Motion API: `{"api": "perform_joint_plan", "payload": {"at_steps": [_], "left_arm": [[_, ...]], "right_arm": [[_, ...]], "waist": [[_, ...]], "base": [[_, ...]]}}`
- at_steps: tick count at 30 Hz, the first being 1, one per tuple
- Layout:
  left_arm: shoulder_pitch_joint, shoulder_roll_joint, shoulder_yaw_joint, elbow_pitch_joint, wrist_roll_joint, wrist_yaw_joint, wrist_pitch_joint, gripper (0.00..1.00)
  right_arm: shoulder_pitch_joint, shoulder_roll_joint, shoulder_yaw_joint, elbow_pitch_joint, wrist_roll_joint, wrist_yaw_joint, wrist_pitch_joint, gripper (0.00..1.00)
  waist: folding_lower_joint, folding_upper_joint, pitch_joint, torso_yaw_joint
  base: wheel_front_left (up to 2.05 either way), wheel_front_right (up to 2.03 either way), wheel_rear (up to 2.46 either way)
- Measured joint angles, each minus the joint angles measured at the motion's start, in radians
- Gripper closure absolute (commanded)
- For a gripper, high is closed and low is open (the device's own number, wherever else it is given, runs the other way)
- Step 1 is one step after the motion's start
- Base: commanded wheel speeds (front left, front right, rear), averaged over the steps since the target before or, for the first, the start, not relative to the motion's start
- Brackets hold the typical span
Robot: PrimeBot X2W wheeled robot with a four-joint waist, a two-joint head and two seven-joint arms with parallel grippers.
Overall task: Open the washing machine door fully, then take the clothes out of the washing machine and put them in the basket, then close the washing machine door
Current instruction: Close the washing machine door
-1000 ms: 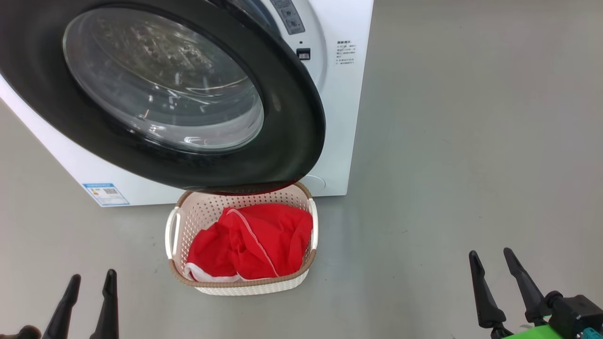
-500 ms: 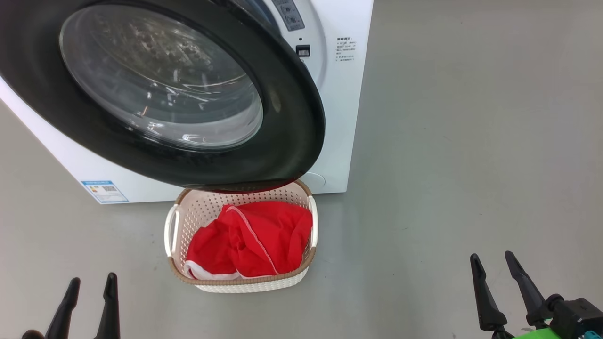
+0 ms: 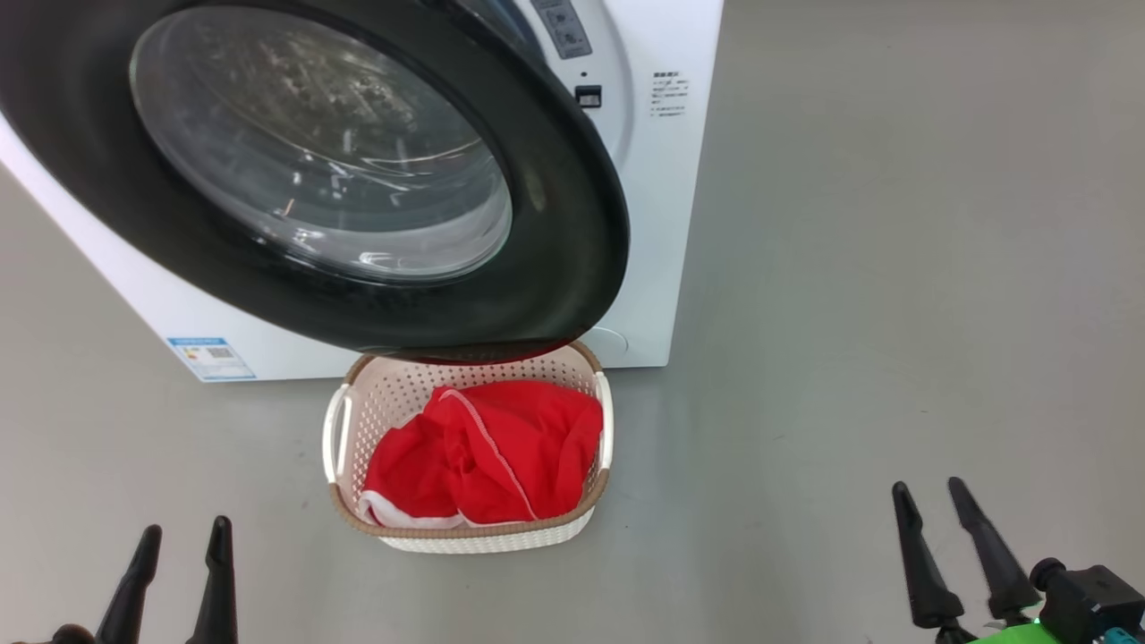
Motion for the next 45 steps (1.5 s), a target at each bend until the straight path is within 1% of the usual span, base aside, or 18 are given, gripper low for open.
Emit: {"api": "perform_joint_plan", "payload": {"at_steps": [1,5,12,15,21,23,34,45], "left_arm": [[-0.001,-0.003,0.000,0.000,0.000,0.000,0.000,0.00],[-0.009,-0.018,-0.004,0.000,0.000,0.000,0.000,0.00],[-0.025,-0.040,-0.021,0.002,-0.001,0.000,0.000,0.00],[-0.032,-0.052,-0.034,0.004,-0.001,0.000,0.000,0.00],[-0.055,-0.057,-0.060,0.009,-0.008,0.000,0.000,0.00],[-0.069,-0.062,-0.070,0.012,-0.012,0.000,0.000,0.00],[-0.128,-0.078,-0.114,0.026,-0.048,0.000,0.000,0.00],[-0.201,-0.086,-0.146,0.025,-0.081,0.000,0.000,0.00]], "right_arm": [[0.000,0.000,0.002,0.000,0.003,0.000,0.000,1.00],[-0.014,0.000,0.028,0.005,0.003,0.000,0.000,1.00],[-0.089,-0.001,0.090,0.030,0.004,0.000,0.000,1.00],[-0.143,-0.004,0.127,0.047,0.004,0.000,0.000,1.00],[-0.265,-0.012,0.193,0.087,0.002,0.000,0.000,1.00],[-0.324,-0.015,0.220,0.113,0.002,0.000,0.000,1.00],[-0.500,-0.020,0.235,0.166,-0.006,0.000,0.000,1.00],[-0.641,-0.024,0.225,0.208,-0.027,0.000,0.000,1.00]], "waist": [[0.0000,0.0000,0.001,0.004],[0.0000,0.0000,0.006,0.024],[0.0000,0.0001,0.016,0.057],[0.0000,0.0000,0.022,0.074],[0.0000,0.0000,0.036,0.112],[0.0000,0.0000,0.046,0.134],[0.0000,0.0001,0.106,0.211],[0.0000,0.0000,0.204,0.259]], "base": [[0.00,0.00,0.00],[0.00,0.00,0.00],[0.00,0.00,0.00],[0.00,0.00,0.00],[0.00,0.00,0.00],[0.00,0.00,0.00],[0.00,0.00,0.00],[0.00,0.00,0.00]]}}
